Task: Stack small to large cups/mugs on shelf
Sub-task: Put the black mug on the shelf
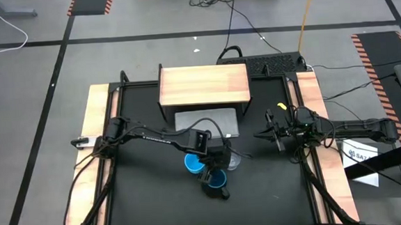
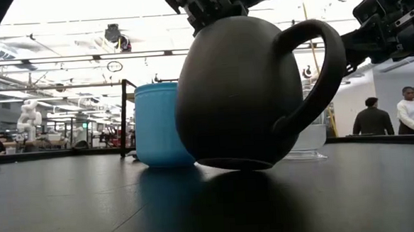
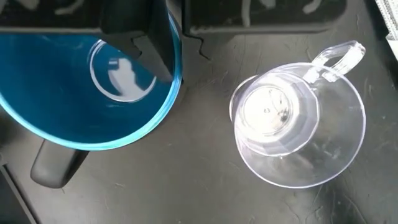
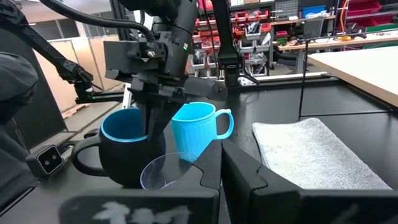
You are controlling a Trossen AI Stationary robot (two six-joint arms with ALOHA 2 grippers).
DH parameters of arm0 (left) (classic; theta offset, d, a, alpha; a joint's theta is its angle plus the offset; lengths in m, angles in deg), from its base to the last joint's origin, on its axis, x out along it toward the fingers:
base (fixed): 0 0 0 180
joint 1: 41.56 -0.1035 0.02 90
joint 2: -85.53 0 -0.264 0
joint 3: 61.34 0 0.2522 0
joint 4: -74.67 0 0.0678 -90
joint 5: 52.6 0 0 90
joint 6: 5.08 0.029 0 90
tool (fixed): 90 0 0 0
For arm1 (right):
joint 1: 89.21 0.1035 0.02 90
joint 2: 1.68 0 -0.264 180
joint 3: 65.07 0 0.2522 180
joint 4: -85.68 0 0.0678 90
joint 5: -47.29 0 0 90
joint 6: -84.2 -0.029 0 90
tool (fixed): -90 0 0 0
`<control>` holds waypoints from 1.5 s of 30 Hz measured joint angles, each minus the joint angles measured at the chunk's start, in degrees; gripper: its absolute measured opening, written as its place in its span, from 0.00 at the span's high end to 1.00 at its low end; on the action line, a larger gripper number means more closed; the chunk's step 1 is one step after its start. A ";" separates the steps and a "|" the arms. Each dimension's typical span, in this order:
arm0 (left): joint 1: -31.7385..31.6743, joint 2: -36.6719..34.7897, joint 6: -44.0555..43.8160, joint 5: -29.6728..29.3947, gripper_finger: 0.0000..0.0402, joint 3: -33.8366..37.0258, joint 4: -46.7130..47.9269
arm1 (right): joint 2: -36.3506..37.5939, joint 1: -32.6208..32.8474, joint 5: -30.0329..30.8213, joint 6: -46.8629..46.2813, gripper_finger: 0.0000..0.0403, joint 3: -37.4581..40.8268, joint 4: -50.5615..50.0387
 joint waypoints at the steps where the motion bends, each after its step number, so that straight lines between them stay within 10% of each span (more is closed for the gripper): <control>1: 0.03 -0.09 0.00 0.00 0.98 0.03 0.03 | -0.01 0.02 0.00 0.00 1.00 0.01 -0.01; 45: -0.19 -21.71 3.10 -17.15 0.98 0.07 3.33 | -0.04 0.00 -0.02 -1.05 1.00 0.01 0.81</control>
